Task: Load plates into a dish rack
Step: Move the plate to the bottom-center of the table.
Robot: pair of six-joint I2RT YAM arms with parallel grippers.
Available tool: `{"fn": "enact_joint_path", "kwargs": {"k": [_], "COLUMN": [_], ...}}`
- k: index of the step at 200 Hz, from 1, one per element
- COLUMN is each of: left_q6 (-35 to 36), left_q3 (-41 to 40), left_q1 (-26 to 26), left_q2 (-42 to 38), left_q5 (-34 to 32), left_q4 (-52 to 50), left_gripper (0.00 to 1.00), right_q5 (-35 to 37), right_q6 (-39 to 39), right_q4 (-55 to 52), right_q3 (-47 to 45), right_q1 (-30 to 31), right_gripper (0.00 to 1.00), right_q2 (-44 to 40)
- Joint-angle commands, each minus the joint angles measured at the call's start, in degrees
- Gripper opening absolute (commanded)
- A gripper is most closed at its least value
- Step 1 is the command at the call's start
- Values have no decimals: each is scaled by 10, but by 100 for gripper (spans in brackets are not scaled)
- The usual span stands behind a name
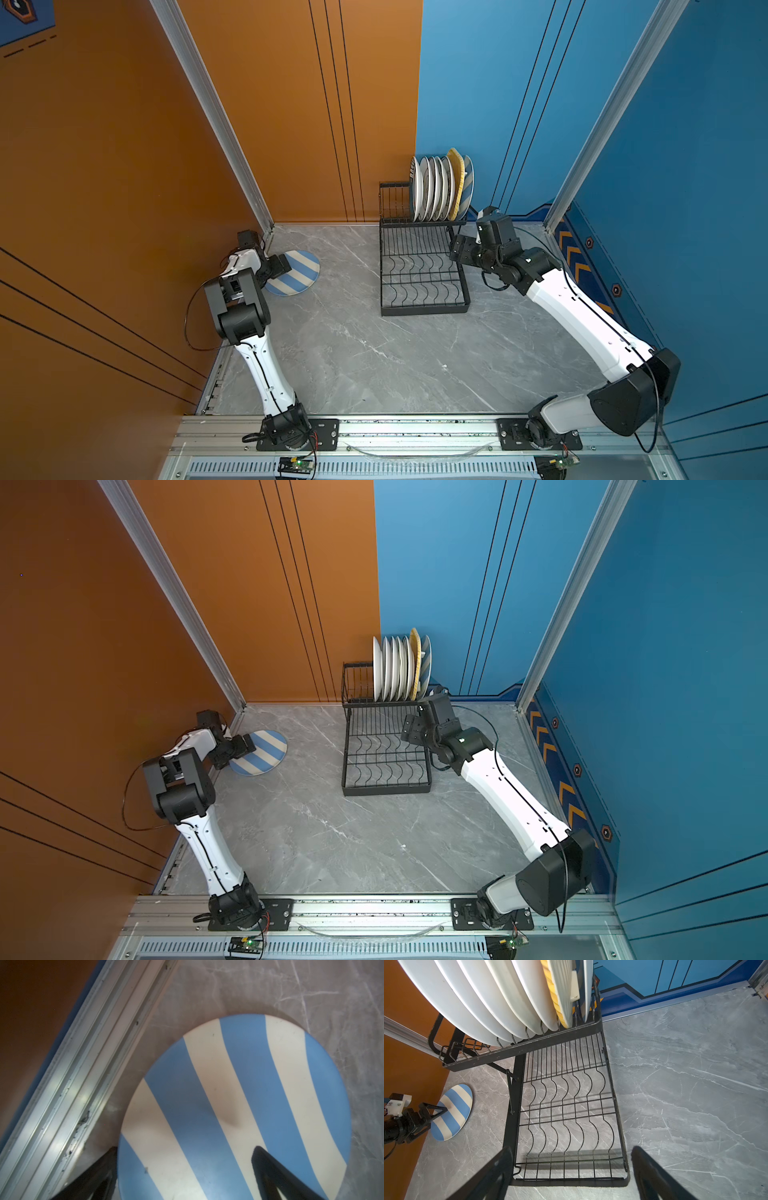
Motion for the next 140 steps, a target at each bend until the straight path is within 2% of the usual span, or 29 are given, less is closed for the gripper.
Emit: {"fn": "enact_joint_path", "kwargs": {"k": [1,28,60,128,131,140], "left_q6": [19,29,29,-12,-14,-21], "left_q3": [18,25,47,213,222,245], "left_q1": [-21,-37,-25,-6,-6,-6], "left_q2": [9,4,-7,90,98,116], "left_q5": [29,44,48,76,79,84], "left_q4": [-25,-38,-38,-39,-39,-39], "left_gripper": [99,99,99,87,83,82], "right_q5": [7,12,16,27,27,29], "right_q6": [-2,3,7,14,15,17], "right_q4": [-21,-20,-21,-28,-29,-31], "right_q3": [-8,-17,-26,-35,-36,-36], "right_q1": [1,5,10,12,12,12], "right_gripper": [90,90,91,91,91,91], "right_q2": [-22,-30,-40,-54,-55,-56]}}
